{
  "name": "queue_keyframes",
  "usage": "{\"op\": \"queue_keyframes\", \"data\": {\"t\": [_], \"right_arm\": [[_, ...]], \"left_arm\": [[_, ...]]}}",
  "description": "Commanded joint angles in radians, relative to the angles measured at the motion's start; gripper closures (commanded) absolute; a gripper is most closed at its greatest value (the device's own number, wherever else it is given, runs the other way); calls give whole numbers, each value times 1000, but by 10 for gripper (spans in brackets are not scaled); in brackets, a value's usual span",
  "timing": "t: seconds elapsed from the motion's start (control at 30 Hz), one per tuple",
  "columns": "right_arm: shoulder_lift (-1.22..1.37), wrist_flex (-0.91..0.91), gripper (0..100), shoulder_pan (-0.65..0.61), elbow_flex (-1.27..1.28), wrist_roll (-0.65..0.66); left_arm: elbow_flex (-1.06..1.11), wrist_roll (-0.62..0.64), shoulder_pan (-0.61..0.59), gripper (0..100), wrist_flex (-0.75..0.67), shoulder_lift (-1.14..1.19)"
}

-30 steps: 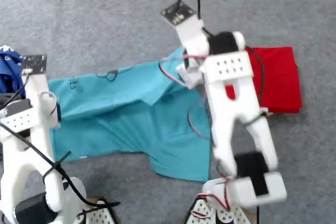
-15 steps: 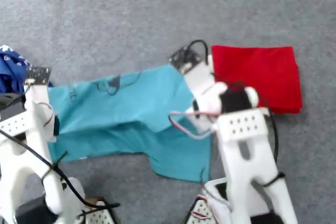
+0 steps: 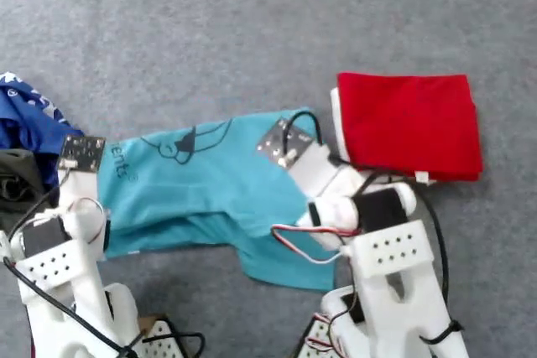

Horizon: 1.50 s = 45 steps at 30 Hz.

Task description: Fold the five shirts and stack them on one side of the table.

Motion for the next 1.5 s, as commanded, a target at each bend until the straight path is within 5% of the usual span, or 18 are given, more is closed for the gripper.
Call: {"op": "queue_keyframes", "data": {"t": [0.0, 0.43, 0.73, 1.17, 1.33, 1.47], "right_arm": [[-21, 43, 985, -5, 12, 84], [-22, 132, 985, -3, 31, 295], [-22, 155, 985, 161, 18, 488], [-22, 123, 976, 158, 134, 577], [-22, 127, 805, 163, 99, 580], [-21, 170, 718, 160, 28, 629]], "left_arm": [[19, -8, -21, 971, -34, -11], [7, -11, -87, 971, -97, 6], [18, -80, -68, 971, -58, 6], [54, -75, -45, 969, -52, 6], [-22, -78, -56, 816, 68, 2], [-188, -77, -59, 809, 192, -3]]}}
